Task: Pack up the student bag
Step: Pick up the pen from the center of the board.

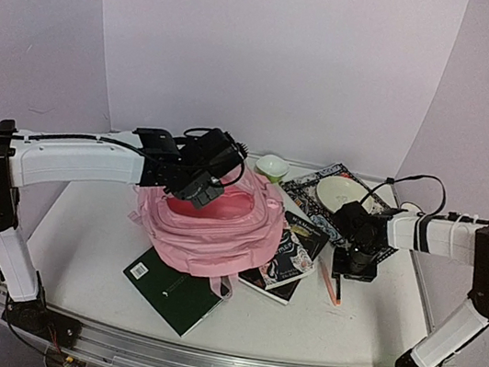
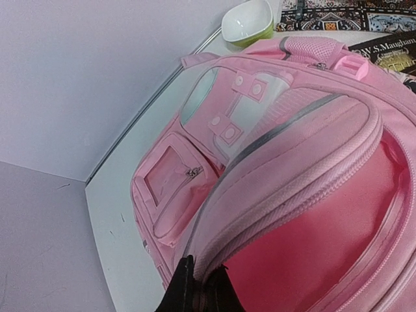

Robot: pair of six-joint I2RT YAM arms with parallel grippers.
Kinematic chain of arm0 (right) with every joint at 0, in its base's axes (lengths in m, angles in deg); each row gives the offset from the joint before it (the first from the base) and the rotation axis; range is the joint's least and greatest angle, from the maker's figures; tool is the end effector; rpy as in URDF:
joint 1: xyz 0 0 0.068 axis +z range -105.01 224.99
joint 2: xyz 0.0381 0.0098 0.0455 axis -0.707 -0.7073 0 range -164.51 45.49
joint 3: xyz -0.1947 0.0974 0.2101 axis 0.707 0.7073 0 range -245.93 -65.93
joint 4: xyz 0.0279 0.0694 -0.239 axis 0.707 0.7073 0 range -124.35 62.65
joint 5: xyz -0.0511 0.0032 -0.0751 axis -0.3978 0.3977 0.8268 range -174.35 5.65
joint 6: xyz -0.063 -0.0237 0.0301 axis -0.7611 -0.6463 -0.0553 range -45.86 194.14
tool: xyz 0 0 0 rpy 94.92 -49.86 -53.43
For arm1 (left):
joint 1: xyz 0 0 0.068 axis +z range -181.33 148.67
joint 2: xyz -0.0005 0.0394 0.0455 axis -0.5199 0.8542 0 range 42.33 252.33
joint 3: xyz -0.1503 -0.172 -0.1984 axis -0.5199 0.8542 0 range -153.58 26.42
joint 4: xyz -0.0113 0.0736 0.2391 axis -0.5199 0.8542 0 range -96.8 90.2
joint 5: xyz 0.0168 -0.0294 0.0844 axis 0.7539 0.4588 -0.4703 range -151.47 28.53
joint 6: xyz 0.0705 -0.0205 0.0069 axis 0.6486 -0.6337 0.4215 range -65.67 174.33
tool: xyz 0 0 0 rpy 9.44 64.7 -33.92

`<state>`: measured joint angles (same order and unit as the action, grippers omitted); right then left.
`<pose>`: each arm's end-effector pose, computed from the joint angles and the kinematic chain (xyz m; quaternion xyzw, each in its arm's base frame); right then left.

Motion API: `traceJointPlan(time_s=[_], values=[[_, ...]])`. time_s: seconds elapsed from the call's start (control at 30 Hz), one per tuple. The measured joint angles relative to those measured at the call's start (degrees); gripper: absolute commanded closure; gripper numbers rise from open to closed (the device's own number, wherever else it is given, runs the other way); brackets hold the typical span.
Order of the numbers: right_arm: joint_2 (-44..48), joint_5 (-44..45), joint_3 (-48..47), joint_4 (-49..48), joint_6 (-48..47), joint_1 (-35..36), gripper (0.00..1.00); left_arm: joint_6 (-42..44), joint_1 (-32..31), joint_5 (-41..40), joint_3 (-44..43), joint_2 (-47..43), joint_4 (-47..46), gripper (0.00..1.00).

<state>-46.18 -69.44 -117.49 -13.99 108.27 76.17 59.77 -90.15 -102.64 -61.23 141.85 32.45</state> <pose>0.2746 0.1477 0.1874 0.0578 0.9576 0.0307 0.2805 0.2340 -0.3084 0.3210 0.3705 0.8098 0.1562 0.4273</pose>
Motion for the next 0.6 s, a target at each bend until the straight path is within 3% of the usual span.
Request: traceJointPlan(time_s=[0.27,0.6], values=[[-6.0,-2.8,0.6,-3.5,-0.7,-2.4,0.67,-1.7,0.0,3.5,1.2,-1.0,-0.8,1.0],[-6.2,-5.5,1.1,-6.4,-3.0,-3.0,1.0,-3.1,0.0,10.2,1.9,-1.2,-0.9,1.0]])
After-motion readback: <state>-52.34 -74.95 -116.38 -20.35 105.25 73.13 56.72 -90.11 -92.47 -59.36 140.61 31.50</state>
